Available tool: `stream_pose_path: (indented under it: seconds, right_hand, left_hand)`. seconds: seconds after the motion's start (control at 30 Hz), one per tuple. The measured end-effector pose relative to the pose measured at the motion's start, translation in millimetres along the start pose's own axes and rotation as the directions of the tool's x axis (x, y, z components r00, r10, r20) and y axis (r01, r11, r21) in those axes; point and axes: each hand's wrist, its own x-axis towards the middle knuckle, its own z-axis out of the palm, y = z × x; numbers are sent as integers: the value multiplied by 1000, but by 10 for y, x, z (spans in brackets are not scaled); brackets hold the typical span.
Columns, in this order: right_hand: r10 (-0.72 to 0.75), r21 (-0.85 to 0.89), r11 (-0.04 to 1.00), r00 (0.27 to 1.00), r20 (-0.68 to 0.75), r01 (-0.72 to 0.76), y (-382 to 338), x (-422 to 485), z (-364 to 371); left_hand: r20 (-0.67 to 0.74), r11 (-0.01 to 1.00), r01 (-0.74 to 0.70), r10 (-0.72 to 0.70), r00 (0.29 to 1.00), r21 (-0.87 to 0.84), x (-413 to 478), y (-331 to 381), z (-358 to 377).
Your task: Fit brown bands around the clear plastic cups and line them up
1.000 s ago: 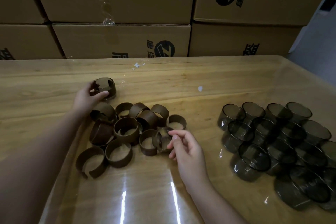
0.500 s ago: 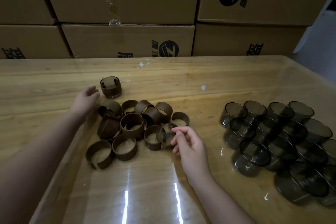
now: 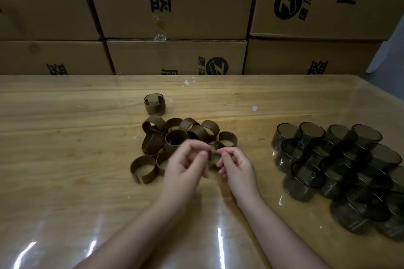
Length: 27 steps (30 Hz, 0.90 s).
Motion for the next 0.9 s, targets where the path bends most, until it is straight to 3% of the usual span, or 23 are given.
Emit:
stream_pose_path:
  seconds: [0.1,0.27,0.4,0.47,0.57,0.63,0.77,0.9]
  right_hand:
    - [-1,-20,1000,999,39,2,-10,-28,-8]
    - [7,-50,999,998,57,-4,-4,-23,-25]
    - [-19,-213,977,998,65,33,-7,5,-76]
    - [-92,-533,841,995,36,97,-44,27,-156]
    - [-133,-888,457,991,-8,54,-170,10,-314]
    - [-138,-948,318,988,-66,-19,-281,-37,-384]
    - [-288,-961,270,946,-148,-68,-471,-92,-509]
    - [-221,-975,78,949,-223,-210,-503,-77,-640]
  left_hand:
    - [119,989,149,-148,982,7,13,-155,166]
    - [93,991,129,-130,987,20,74,-270,204]
    - [35,981,193,-193,981,1,111,-361,131]
    - [28,974,224,-223,974,-22,120,-380,123]
    - [70,970,244,-242,968,-17,113,-399,147]
    - [102,970,243,-242,965,7,113,-399,151]
    - [61,970,244,-242,968,-14,113,-395,155]
    - [-71,963,251,-259,963,-99,125,-382,166]
